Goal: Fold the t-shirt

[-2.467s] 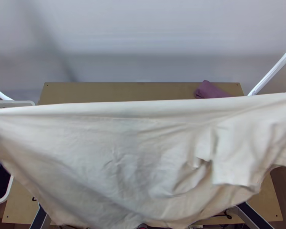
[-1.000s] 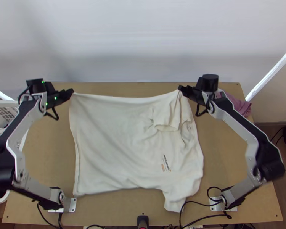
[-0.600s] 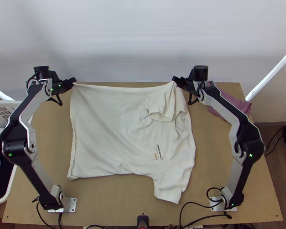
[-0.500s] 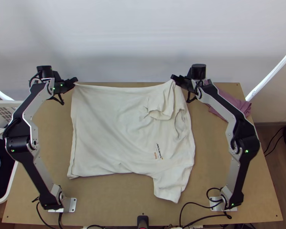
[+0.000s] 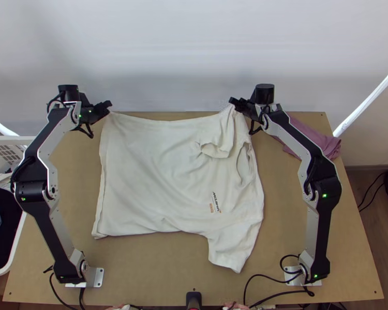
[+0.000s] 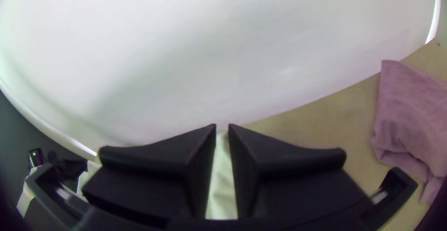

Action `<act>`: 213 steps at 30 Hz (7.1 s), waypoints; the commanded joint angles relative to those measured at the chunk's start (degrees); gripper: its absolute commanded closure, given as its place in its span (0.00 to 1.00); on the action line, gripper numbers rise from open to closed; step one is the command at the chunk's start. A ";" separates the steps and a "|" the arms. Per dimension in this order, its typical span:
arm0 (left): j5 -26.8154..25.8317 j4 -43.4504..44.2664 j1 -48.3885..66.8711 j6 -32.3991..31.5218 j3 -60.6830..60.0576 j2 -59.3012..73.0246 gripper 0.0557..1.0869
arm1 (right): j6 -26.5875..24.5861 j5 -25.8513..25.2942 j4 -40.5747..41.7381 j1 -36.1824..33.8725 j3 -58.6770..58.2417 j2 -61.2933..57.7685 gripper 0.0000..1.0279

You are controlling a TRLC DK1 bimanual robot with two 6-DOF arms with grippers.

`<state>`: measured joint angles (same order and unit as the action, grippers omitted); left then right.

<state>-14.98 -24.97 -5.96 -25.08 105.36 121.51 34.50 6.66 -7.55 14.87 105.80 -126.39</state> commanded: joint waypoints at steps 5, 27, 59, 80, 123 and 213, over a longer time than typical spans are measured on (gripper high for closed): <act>0.22 -3.94 -0.99 1.35 1.16 -1.89 0.05 | 1.01 -0.94 -0.89 0.95 -4.81 7.82 0.10; -0.31 -11.15 -2.48 11.72 -15.80 -35.73 0.05 | -4.00 4.77 -40.61 -0.55 -46.21 60.47 0.16; 0.48 -15.81 -1.69 10.58 -20.28 -45.05 0.05 | -16.48 2.57 -41.49 7.89 -71.70 69.00 0.31; 0.83 -16.07 -1.08 10.75 -21.16 -46.02 0.05 | -15.96 1.96 -32.79 9.30 -73.81 60.21 0.56; 6.63 -50.70 -2.66 63.40 -62.21 -51.64 0.23 | -16.84 1.08 -29.36 7.89 -75.48 65.92 0.97; 8.39 -8.51 -5.56 9.00 8.28 -38.19 0.96 | -25.18 1.43 -19.87 -5.12 17.60 28.92 0.97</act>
<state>-8.49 -35.81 -11.66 -14.20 110.15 83.64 13.13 9.47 -28.71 11.88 117.10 -95.13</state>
